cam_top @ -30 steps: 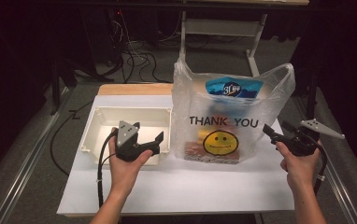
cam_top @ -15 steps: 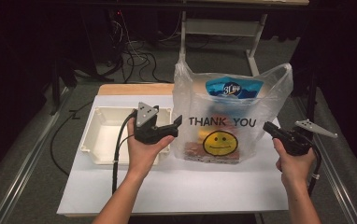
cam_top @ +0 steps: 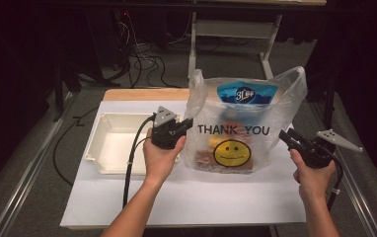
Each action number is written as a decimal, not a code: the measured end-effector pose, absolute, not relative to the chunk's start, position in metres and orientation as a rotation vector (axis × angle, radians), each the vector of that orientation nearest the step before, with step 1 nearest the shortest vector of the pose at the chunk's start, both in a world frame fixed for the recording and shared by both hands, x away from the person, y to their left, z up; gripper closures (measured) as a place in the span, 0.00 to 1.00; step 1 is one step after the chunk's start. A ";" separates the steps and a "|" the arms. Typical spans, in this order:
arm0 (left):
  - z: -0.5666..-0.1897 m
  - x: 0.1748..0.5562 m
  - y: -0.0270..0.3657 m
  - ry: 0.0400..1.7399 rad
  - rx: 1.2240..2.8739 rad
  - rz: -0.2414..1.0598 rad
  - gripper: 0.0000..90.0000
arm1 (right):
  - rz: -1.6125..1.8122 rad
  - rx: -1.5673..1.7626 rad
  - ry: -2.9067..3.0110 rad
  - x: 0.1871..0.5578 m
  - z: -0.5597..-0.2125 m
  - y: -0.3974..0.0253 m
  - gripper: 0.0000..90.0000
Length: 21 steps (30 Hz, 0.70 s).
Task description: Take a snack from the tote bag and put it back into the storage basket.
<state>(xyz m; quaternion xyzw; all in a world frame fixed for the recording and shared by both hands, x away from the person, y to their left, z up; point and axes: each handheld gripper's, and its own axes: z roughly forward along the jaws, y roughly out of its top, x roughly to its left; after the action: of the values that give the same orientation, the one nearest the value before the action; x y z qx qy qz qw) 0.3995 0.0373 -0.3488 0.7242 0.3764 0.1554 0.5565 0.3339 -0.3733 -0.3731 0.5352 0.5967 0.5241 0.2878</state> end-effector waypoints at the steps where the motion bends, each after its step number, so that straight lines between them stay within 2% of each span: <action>1: -0.350 0.398 0.038 0.890 1.712 0.364 1.00 | 1.403 1.424 1.567 0.335 -0.371 -0.374 0.43; 3: -0.355 0.396 0.039 0.897 1.710 0.346 1.00 | 1.400 1.451 1.540 0.342 -0.368 -0.374 0.18; 6: -0.362 0.394 0.041 0.889 1.727 0.290 1.00 | 1.491 1.457 1.585 0.354 -0.368 -0.370 0.14; 8: -0.366 0.391 0.040 0.886 1.733 0.276 1.00 | 1.471 1.438 1.647 0.360 -0.370 -0.362 0.24; 9: -0.368 0.389 0.040 0.883 1.735 0.261 1.00 | 1.466 1.440 1.697 0.363 -0.374 -0.357 0.35; 13: -0.376 0.385 0.040 0.886 1.749 0.243 1.00 | 1.437 1.458 1.808 0.367 -0.388 -0.349 0.96; 14: -0.379 0.384 0.041 0.886 1.759 0.246 1.00 | 1.436 1.465 1.825 0.368 -0.391 -0.349 1.00; 21: -0.402 0.370 0.045 1.019 1.777 0.214 1.00 | 1.324 1.495 1.891 0.350 -0.400 -0.349 1.00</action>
<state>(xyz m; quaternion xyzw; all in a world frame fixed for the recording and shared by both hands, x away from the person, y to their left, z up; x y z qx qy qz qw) 0.3701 0.0448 -0.4018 0.7397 0.4242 0.0890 0.5148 0.3500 -0.3490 -0.4000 0.5332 0.6744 0.4722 0.1945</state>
